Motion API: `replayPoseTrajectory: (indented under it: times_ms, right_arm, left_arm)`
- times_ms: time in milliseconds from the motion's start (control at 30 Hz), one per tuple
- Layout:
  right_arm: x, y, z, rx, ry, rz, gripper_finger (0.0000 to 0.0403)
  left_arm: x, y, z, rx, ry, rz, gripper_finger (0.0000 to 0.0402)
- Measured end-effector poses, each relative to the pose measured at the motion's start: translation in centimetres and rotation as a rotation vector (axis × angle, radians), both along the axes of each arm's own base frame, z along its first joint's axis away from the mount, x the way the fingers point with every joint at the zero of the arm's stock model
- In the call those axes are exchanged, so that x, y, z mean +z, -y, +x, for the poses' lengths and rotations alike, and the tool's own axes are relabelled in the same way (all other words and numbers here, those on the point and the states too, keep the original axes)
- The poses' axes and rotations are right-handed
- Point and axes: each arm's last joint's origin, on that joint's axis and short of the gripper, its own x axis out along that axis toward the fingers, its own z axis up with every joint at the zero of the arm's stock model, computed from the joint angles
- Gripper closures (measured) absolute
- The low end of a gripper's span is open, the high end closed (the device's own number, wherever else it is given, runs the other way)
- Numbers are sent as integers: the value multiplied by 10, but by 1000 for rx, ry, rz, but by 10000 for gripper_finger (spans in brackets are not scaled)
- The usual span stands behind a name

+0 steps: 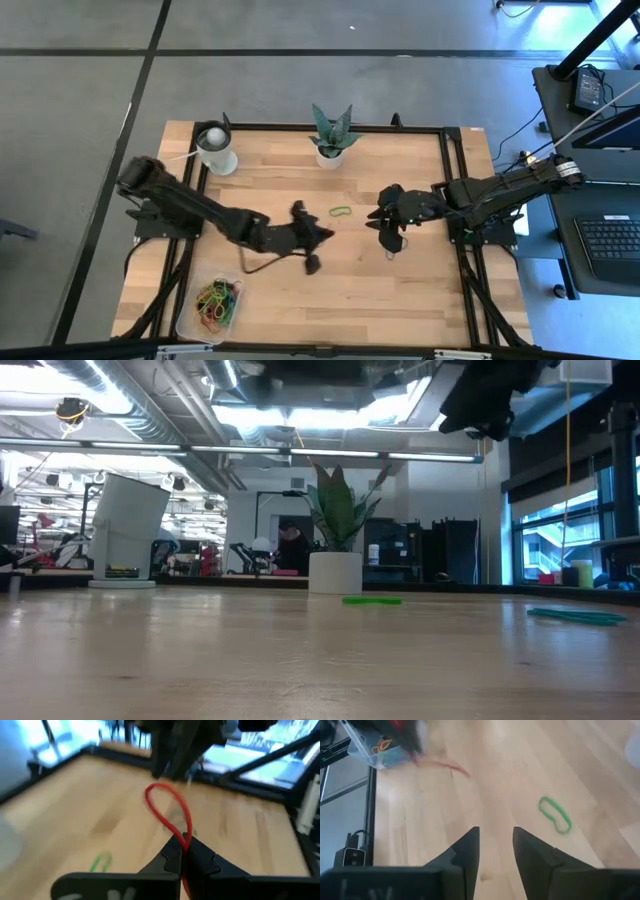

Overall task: Pick and place rubber bands into bin
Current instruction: Put the red rubber band into the transparent bin

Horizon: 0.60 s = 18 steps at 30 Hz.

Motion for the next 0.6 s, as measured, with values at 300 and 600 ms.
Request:
replayPoseTrajectory:
  times_ms: [300, 600]
  right_arm:
    - [-3, 0, 1, -88, -12, 51, 280]
    - [-16, -6, 27, -204, 38, 199, 280]
  left_arm:
    - [26, 29, -93, 15, -274, -387, 399]
    - [9, 65, -164, 139, -653, -599, 399]
